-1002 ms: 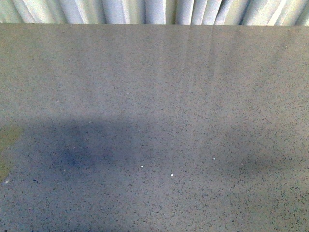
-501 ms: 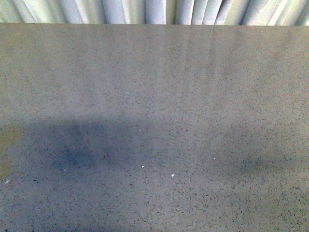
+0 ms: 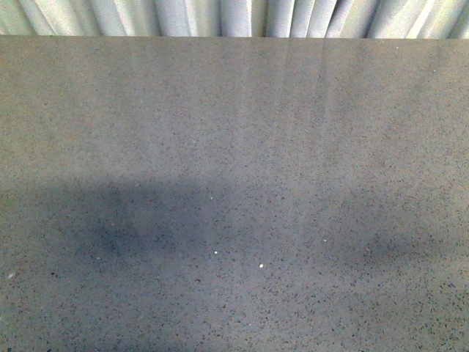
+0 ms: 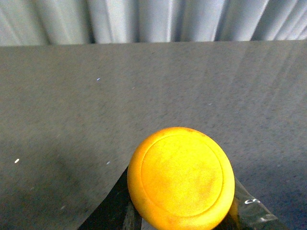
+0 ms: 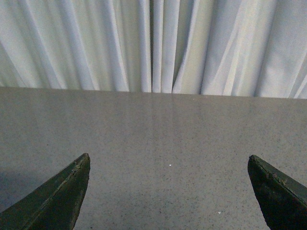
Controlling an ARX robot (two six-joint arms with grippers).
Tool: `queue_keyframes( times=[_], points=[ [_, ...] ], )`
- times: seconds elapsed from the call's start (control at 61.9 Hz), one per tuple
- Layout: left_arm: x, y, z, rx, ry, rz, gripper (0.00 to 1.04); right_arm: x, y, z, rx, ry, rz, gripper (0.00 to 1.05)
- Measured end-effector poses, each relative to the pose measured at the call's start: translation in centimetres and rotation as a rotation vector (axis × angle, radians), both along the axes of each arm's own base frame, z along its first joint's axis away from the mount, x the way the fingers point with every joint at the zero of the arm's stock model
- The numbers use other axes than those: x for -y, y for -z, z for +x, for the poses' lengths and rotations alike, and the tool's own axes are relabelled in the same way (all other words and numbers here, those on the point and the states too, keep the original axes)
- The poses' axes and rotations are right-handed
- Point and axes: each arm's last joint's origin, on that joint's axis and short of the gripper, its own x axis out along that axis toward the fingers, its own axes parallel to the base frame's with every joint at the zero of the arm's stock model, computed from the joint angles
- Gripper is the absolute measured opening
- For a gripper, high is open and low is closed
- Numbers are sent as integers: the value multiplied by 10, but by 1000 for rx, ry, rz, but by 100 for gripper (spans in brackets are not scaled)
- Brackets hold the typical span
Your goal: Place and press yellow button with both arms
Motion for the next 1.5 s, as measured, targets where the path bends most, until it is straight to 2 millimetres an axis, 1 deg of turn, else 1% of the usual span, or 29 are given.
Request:
queue_keyframes(
  times=[0.065, 0.129, 0.145, 0.194, 0.21, 0.242, 0.404, 0.485, 0.663, 0.954, 1.212, 1.503],
  points=[
    [17, -3, 8, 7, 41, -3, 26, 0, 0, 0, 0, 0, 0, 96],
    [44, -4, 18, 13, 106, -6, 26, 0, 0, 0, 0, 0, 0, 96],
    [46, -4, 19, 14, 111, -4, 26, 0, 0, 0, 0, 0, 0, 96],
    [67, -2, 26, 16, 166, 0, 26, 0, 0, 0, 0, 0, 0, 96],
    [70, -1, 27, 15, 175, 1, 26, 0, 0, 0, 0, 0, 0, 96],
    [85, 4, 31, 8, 210, 1, 26, 0, 0, 0, 0, 0, 0, 96],
    [135, 27, 46, -58, 336, 6, 26, 0, 0, 0, 0, 0, 0, 96],
    [151, 35, 56, -77, 373, 16, 26, 0, 0, 0, 0, 0, 0, 96],
    [174, 57, 72, -120, 410, 46, 26, 0, 0, 0, 0, 0, 0, 96],
    [194, 84, 82, -126, 452, 109, 26, 0, 0, 0, 0, 0, 0, 96],
    [207, 97, 86, -133, 480, 127, 26, 0, 0, 0, 0, 0, 0, 96],
    [216, 100, 94, -104, 479, 137, 26, 0, 0, 0, 0, 0, 0, 96]
  ],
)
